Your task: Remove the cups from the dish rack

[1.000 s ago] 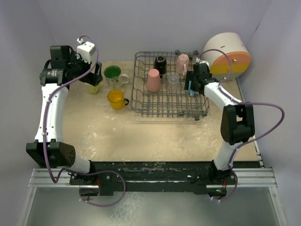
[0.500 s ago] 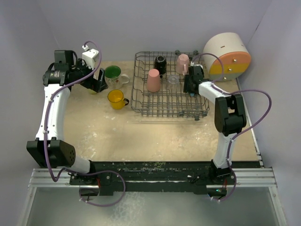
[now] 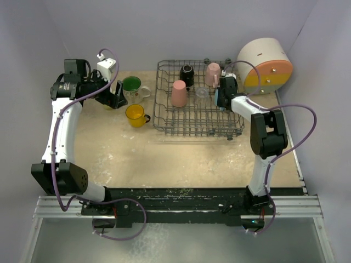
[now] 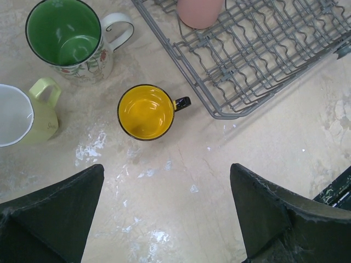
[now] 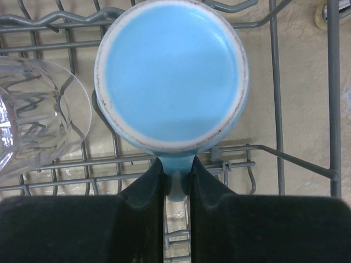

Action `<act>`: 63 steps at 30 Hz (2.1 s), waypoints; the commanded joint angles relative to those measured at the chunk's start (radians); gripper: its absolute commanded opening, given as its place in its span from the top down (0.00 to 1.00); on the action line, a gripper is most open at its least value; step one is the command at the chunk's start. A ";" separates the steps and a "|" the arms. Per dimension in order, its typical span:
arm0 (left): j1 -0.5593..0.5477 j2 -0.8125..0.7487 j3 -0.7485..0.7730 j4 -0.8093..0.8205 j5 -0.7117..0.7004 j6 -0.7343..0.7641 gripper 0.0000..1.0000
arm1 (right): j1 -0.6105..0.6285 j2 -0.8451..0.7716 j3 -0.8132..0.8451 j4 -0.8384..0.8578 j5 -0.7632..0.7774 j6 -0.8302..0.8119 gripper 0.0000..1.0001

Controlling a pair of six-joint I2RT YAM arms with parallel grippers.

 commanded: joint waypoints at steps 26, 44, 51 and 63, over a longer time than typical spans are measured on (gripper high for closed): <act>-0.055 -0.147 -0.156 0.042 0.243 0.321 0.01 | 0.134 -0.584 -0.085 0.067 -0.659 0.348 1.00; -0.092 -0.187 -0.153 0.289 0.407 0.109 0.03 | 0.312 -0.478 -0.527 1.344 -0.979 1.495 1.00; -0.098 -0.200 -0.171 0.390 0.474 0.019 0.09 | 0.398 -0.412 -0.525 1.507 -0.878 1.656 1.00; -0.102 -0.211 -0.211 0.537 0.578 -0.186 0.36 | 0.489 -0.400 -0.480 1.504 -0.766 1.739 1.00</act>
